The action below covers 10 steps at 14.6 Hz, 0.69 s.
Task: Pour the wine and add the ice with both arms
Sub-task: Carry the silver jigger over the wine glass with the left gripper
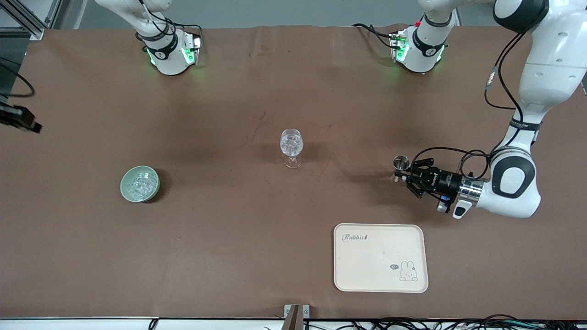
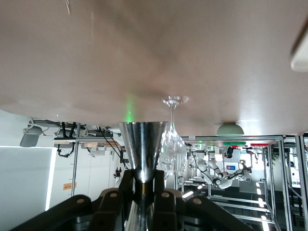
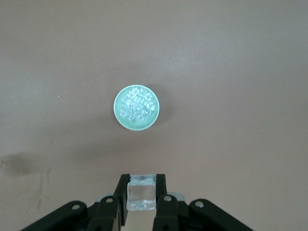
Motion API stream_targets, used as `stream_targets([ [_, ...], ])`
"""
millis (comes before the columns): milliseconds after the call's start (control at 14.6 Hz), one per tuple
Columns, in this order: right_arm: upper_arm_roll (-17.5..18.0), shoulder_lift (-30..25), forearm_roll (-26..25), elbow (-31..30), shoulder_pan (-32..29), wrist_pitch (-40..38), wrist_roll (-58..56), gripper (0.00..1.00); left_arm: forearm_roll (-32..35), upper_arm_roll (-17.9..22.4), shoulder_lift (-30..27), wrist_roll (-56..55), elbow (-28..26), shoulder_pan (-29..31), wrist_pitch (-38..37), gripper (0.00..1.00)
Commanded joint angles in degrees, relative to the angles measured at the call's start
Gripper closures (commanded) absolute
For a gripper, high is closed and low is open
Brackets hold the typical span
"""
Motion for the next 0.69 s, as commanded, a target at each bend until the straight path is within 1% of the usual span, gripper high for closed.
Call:
stream_targets([
  [0,-0.91,0.99,-0.15,4.95,0.05,-3.23,0.95,1.0,-0.88,-0.88,-7.0,-3.7,-3.87,-2.02,1.14,0.99],
  [69,-1.88,0.82,0.37,4.86,0.14,-3.23,0.86,1.0,-0.88,-0.89,-9.11,-5.89,-5.19,-3.69,2.8,0.99],
  [206,-1.8,0.82,0.64,4.51,0.14,-3.23,0.77,0.99,-0.96,-0.97,-11.84,-9.06,-6.78,-6.33,5.36,0.99],
  [617,-1.62,0.82,0.82,3.9,0.84,-3.67,1.21,0.99,-0.96,-1.15,-16.42,-20.05,-7.83,-14.77,11.34,0.99],
])
